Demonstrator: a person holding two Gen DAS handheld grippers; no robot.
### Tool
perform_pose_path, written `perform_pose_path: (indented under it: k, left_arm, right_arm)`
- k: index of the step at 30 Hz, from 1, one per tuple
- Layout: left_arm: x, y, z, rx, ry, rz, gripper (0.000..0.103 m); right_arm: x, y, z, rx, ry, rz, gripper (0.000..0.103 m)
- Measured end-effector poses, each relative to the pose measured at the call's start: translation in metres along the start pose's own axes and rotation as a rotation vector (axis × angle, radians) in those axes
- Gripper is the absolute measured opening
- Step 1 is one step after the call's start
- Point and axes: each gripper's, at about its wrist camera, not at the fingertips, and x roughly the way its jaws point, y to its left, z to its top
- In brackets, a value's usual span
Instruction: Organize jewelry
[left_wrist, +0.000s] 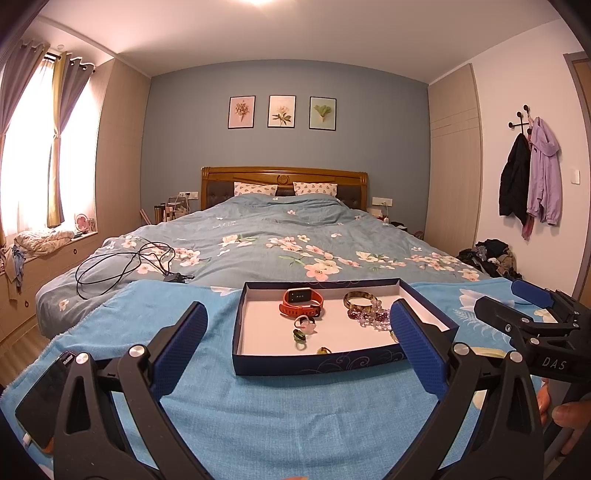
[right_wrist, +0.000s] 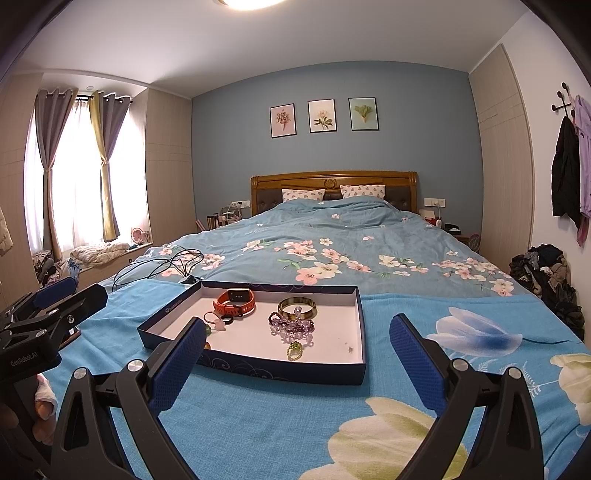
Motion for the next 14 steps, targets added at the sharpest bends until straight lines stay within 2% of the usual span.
perform_pose_path:
  k: [8, 11, 14]
  left_arm:
    - [0.005, 0.003, -0.001, -0.014, 0.02, -0.006, 0.097]
    - [0.012, 0.008, -0.002, -0.026, 0.062, -0.012, 0.097]
    - [0.021, 0.015, -0.005, -0.012, 0.106, 0.007, 0.097]
  right_arm:
    - [0.001, -0.004, 0.0, -0.008, 0.016, 0.007, 0.096]
    - [0.009, -0.021, 0.0, -0.002, 0.089, 0.013, 0.096]
    - [0.024, -0.051, -0.005, 0.003, 0.201, -0.031, 0.096]
